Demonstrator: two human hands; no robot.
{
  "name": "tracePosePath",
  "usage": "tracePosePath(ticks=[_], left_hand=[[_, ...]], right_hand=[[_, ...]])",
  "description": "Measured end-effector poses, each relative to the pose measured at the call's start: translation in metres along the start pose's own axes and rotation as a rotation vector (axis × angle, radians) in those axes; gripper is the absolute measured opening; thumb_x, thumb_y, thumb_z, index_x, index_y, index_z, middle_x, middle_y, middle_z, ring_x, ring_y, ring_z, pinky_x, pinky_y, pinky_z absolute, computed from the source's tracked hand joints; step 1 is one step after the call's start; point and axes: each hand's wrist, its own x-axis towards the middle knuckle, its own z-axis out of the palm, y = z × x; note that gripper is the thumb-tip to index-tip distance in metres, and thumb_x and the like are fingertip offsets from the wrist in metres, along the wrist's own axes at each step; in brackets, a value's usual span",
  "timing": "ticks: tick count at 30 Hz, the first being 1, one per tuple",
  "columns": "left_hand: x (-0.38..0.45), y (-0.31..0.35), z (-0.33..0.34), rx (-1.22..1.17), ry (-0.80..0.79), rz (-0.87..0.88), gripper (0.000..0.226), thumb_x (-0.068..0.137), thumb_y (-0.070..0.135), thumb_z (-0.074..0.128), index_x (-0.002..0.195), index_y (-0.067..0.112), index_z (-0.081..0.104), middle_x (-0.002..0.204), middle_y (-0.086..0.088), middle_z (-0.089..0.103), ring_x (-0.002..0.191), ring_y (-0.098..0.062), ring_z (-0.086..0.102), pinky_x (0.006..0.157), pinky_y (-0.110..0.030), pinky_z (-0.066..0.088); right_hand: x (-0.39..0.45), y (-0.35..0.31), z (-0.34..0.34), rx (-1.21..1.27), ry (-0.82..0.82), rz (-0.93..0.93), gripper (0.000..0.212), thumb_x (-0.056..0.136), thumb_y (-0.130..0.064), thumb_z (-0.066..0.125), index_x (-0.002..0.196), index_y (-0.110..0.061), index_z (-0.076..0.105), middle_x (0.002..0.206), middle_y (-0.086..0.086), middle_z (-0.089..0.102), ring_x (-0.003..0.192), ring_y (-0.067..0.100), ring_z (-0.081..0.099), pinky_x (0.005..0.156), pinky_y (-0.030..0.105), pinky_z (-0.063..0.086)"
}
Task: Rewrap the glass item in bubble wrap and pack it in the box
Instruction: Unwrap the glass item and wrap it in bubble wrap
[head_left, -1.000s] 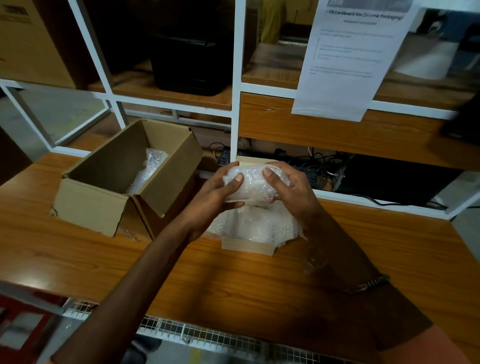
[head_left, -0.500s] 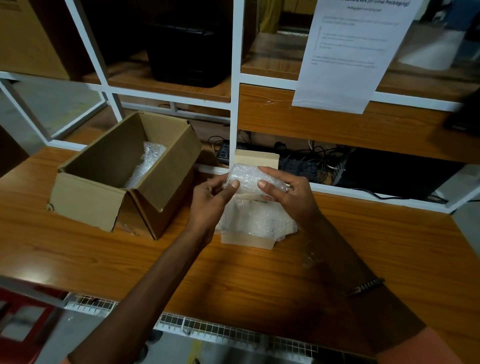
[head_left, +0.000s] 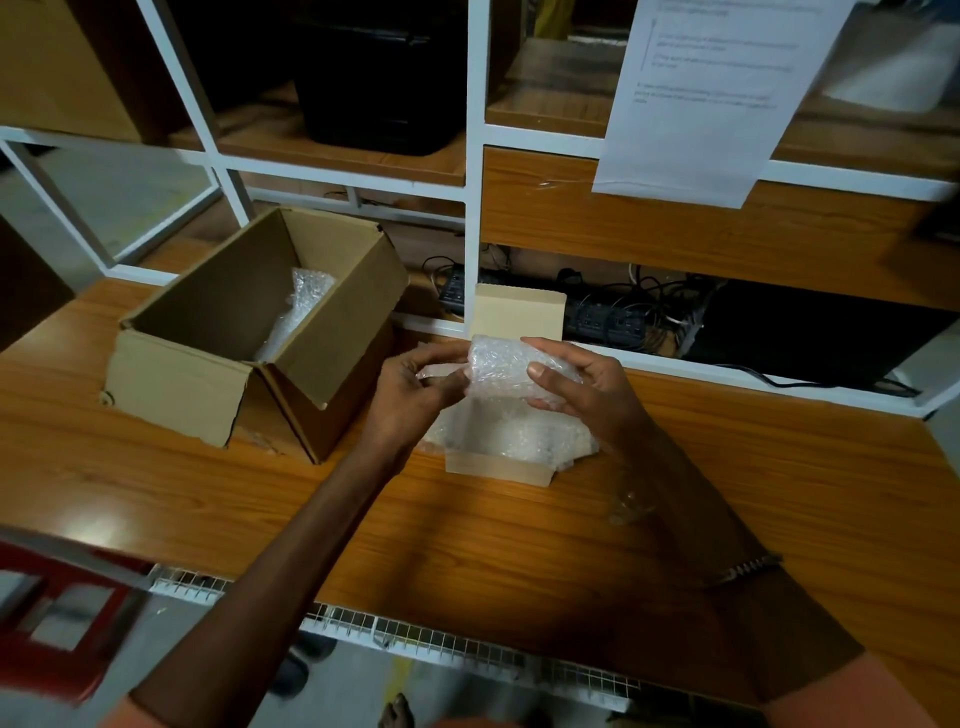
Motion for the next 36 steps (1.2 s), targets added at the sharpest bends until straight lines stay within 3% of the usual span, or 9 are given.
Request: tracePosePath(ticks=[3,6,14,19,24,27,30,32,36], left_hand=[[-0.001,-0.002,0.001,-0.001,0.018,-0.035,0.046,0.091,-0.001,0.077,0.132,0.016,0.067,0.123,-0.003,0.071,0.105,-0.018,0.075,0.088,-0.039,0.066],[-0.004,-0.009,0.008,0.04,0.03,-0.035,0.036,0.09,-0.001,0.077,0.124,0.01,0.075,0.128,-0.005,0.071,0.109,-0.02,0.074,0.088,-0.036,0.065],[-0.017,-0.042,0.051,0.185,0.157,0.0,0.023,0.102,0.009,0.07,0.122,0.017,0.08,0.114,0.006,0.081,0.103,-0.01,0.077,0.087,-0.045,0.066],[-0.033,-0.074,0.071,0.064,0.252,-0.15,0.022,0.106,0.009,0.06,0.115,0.017,0.079,0.108,0.002,0.081,0.103,-0.02,0.077,0.089,-0.056,0.064],[-0.037,-0.072,0.079,-0.022,0.11,-0.291,0.037,0.109,0.027,0.041,0.128,0.023,0.072,0.123,0.004,0.077,0.118,-0.017,0.071,0.102,-0.045,0.059],[-0.024,-0.063,0.072,0.006,0.013,-0.29,0.041,0.097,0.032,0.05,0.132,0.026,0.071,0.13,0.005,0.074,0.124,-0.018,0.068,0.106,-0.043,0.053],[-0.002,-0.053,0.058,0.025,-0.086,-0.248,0.037,0.1,0.013,0.053,0.13,0.022,0.072,0.126,0.004,0.075,0.12,-0.014,0.07,0.103,-0.036,0.054],[0.01,-0.049,0.051,0.05,-0.124,-0.213,0.034,0.104,0.004,0.056,0.132,0.018,0.067,0.122,0.0,0.074,0.113,-0.008,0.07,0.093,-0.023,0.054],[0.038,-0.059,0.039,0.104,-0.065,-0.152,0.043,0.099,0.016,0.075,0.137,0.023,0.058,0.122,-0.002,0.068,0.114,-0.009,0.067,0.094,-0.028,0.058]], right_hand=[[-0.001,0.007,-0.006,0.069,-0.062,0.066,0.038,0.099,-0.015,0.072,0.137,-0.021,0.07,0.14,0.006,0.068,0.122,0.028,0.071,0.097,0.045,0.062],[-0.003,0.017,-0.01,0.115,-0.084,0.09,0.038,0.092,-0.025,0.077,0.13,-0.029,0.075,0.141,0.006,0.068,0.124,0.028,0.07,0.098,0.049,0.061],[-0.012,0.046,-0.023,0.006,0.007,0.095,0.046,0.089,-0.016,0.084,0.134,-0.018,0.073,0.141,-0.003,0.067,0.124,0.022,0.07,0.09,0.046,0.065],[-0.021,0.062,-0.033,-0.203,-0.014,0.21,0.041,0.075,-0.03,0.096,0.114,-0.03,0.08,0.114,-0.01,0.078,0.107,0.012,0.074,0.086,0.037,0.066],[-0.013,0.068,-0.036,-0.422,-0.142,0.351,0.055,0.06,-0.046,0.102,0.099,-0.029,0.067,0.098,-0.002,0.076,0.09,0.012,0.073,0.064,0.027,0.054],[-0.002,0.071,-0.032,-0.441,-0.163,0.365,0.07,0.055,-0.051,0.101,0.109,-0.038,0.058,0.101,0.005,0.076,0.091,0.02,0.076,0.07,0.038,0.062],[0.011,0.063,-0.026,-0.411,-0.211,0.352,0.089,0.062,-0.041,0.102,0.134,-0.049,0.05,0.101,0.009,0.078,0.091,0.027,0.078,0.08,0.048,0.066],[0.021,0.059,-0.021,-0.389,-0.233,0.344,0.087,0.068,-0.034,0.1,0.14,-0.048,0.052,0.098,0.005,0.079,0.089,0.023,0.079,0.078,0.046,0.066],[0.047,0.06,-0.013,-0.39,-0.118,0.4,0.076,0.066,-0.038,0.098,0.131,-0.04,0.058,0.1,0.003,0.078,0.093,0.027,0.077,0.077,0.045,0.065]])
